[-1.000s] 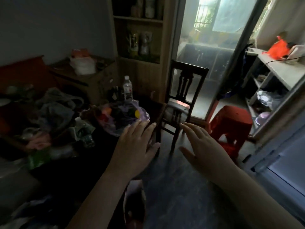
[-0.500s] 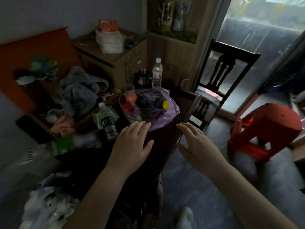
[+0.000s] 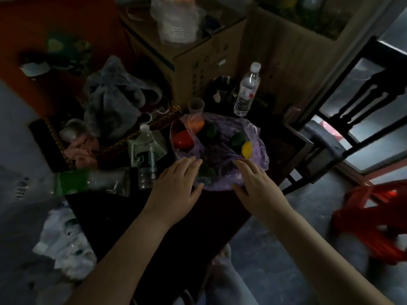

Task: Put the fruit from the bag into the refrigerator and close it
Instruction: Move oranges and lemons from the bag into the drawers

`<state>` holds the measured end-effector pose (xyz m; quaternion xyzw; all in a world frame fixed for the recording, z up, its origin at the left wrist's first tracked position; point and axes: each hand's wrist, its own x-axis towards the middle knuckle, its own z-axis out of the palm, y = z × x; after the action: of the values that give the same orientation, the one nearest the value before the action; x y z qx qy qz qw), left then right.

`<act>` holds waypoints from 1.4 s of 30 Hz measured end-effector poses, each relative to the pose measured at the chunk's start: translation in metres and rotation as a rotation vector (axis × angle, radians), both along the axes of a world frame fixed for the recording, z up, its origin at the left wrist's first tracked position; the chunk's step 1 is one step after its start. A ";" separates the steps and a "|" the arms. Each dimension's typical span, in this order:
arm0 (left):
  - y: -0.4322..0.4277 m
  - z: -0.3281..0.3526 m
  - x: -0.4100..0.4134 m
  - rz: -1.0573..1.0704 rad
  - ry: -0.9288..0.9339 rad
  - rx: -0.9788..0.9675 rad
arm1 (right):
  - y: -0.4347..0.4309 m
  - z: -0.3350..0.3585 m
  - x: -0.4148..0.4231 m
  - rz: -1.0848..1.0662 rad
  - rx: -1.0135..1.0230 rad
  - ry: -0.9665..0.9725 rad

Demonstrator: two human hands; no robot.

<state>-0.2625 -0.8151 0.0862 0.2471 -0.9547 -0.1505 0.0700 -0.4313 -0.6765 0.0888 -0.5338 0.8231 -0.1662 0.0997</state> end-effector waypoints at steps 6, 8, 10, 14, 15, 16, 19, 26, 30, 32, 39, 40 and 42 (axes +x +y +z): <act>-0.019 -0.036 -0.065 0.068 -0.088 0.123 | -0.032 -0.040 -0.064 0.004 0.074 -0.102; -0.025 -0.047 -0.082 0.080 -0.112 0.143 | -0.041 -0.051 -0.079 0.010 0.094 -0.132; -0.029 -0.056 -0.099 0.092 -0.126 0.164 | -0.049 -0.061 -0.091 0.022 0.089 -0.151; -0.036 -0.074 -0.127 0.118 -0.167 0.187 | -0.062 -0.076 -0.113 0.027 0.109 -0.138; -0.038 -0.079 -0.133 0.122 -0.174 0.193 | -0.064 -0.079 -0.119 0.029 0.114 -0.128; -0.041 -0.083 -0.138 0.125 -0.179 0.200 | -0.067 -0.082 -0.125 0.032 0.116 -0.122; -0.049 -0.095 -0.151 0.139 -0.186 0.217 | -0.071 -0.090 -0.142 0.026 0.115 -0.124; -0.078 -0.116 -0.164 0.174 -0.236 0.163 | -0.080 -0.103 -0.171 -0.017 0.152 -0.116; -0.099 -0.122 -0.172 0.195 -0.246 0.133 | -0.083 -0.108 -0.182 -0.060 0.187 -0.101; -0.106 -0.120 -0.178 0.211 -0.222 0.113 | -0.085 -0.110 -0.184 -0.060 0.196 -0.087; -0.142 -0.119 -0.194 0.258 -0.216 0.037 | -0.092 -0.116 -0.192 -0.048 0.183 -0.086; -0.147 -0.121 -0.195 0.267 -0.219 0.039 | -0.091 -0.117 -0.193 -0.056 0.181 -0.090; -0.155 -0.123 -0.198 0.283 -0.232 0.039 | -0.091 -0.119 -0.195 -0.060 0.193 -0.087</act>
<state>-0.4601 -0.9696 -0.0370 0.3959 -0.9090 -0.1281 -0.0251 -0.6261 -0.7672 -0.0300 -0.4890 0.8458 -0.1123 0.1812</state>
